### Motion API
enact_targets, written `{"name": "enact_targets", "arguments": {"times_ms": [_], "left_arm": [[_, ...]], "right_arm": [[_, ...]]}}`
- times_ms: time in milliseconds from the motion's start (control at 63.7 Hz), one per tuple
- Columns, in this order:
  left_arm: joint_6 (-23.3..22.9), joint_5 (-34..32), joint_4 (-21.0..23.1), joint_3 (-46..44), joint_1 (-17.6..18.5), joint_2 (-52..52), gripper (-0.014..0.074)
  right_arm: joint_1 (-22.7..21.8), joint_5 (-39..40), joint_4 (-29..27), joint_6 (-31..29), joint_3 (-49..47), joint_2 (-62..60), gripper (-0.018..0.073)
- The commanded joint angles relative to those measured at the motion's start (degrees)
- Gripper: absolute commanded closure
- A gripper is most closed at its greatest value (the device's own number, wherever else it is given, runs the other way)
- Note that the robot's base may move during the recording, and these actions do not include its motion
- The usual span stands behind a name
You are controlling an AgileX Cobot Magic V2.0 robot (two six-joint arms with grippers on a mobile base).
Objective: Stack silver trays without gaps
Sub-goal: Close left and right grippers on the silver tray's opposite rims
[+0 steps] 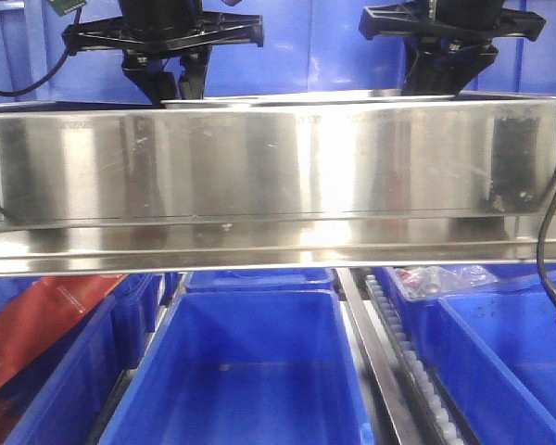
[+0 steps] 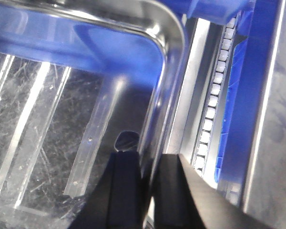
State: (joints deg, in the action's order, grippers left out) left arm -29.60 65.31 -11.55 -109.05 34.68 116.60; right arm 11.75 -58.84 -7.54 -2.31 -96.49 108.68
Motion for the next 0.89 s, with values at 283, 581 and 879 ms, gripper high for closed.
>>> {"name": "enact_targets", "arguments": {"times_ms": [283,581,879], "left_arm": [[2.4,3.2,0.7,0.3,0.3,-2.6,0.0615],[2.6,4.6,0.3,0.3,0.3,-6.5,0.0615],[2.7,4.6,0.0,0.3,0.3,-10.1,0.0615]], "right_arm": [[0.4,-2.0,-0.8,-1.3,-0.1,-2.9,0.0638],[0.4,-4.0,-0.8,-1.3,-0.1,-6.3,0.0638],[0.4,-6.6,-0.8,-1.3,-0.1,-8.5,0.0638]]}}
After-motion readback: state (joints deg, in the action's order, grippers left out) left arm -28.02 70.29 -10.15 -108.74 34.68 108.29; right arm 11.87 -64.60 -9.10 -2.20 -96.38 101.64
